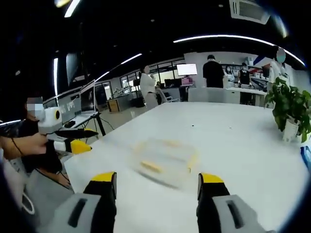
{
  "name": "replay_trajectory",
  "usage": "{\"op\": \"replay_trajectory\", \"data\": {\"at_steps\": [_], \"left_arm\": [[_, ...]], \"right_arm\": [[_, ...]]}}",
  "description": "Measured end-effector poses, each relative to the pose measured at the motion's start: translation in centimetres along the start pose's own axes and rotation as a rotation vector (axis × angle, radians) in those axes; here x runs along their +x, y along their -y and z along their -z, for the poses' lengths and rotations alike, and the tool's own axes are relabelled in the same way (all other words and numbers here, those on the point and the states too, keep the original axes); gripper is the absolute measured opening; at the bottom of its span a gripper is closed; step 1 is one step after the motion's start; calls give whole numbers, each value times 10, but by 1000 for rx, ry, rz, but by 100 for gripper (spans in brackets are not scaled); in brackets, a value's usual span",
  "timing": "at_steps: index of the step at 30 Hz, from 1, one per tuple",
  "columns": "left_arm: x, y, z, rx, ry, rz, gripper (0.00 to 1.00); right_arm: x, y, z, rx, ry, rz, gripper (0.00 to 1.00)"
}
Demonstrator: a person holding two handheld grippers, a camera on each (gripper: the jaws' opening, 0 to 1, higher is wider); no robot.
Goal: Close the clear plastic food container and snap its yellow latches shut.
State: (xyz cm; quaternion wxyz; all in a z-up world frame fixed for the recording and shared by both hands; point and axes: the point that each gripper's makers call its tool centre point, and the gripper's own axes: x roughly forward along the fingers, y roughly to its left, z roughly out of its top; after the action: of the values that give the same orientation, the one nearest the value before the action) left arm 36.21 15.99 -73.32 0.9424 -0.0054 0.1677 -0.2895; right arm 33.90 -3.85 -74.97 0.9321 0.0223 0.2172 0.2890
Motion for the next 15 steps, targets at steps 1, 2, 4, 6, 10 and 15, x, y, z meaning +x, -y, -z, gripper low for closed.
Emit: {"op": "replay_trajectory", "data": {"at_steps": [1,2,4,6,10,15], "left_arm": [[-2,0,0,-3,4,-2,66],[-4,1,-2,-7,11,-5,67],[-8,1,-2,-14,19,-9,67],[-11,1,-1,-19,24,-14,67],[-17,2,6,-8,12,-21,70],[-23,5,9,-6,9,-16,70]], "right_arm": [[-1,-1,1,-2,1,2,67],[-3,-2,2,-10,3,5,67],[-7,-2,4,-76,-14,18,69],[-10,-5,7,-107,-22,28,69],[-15,-6,9,-76,-6,35,70],[-21,1,16,-80,-35,82,70]]}}
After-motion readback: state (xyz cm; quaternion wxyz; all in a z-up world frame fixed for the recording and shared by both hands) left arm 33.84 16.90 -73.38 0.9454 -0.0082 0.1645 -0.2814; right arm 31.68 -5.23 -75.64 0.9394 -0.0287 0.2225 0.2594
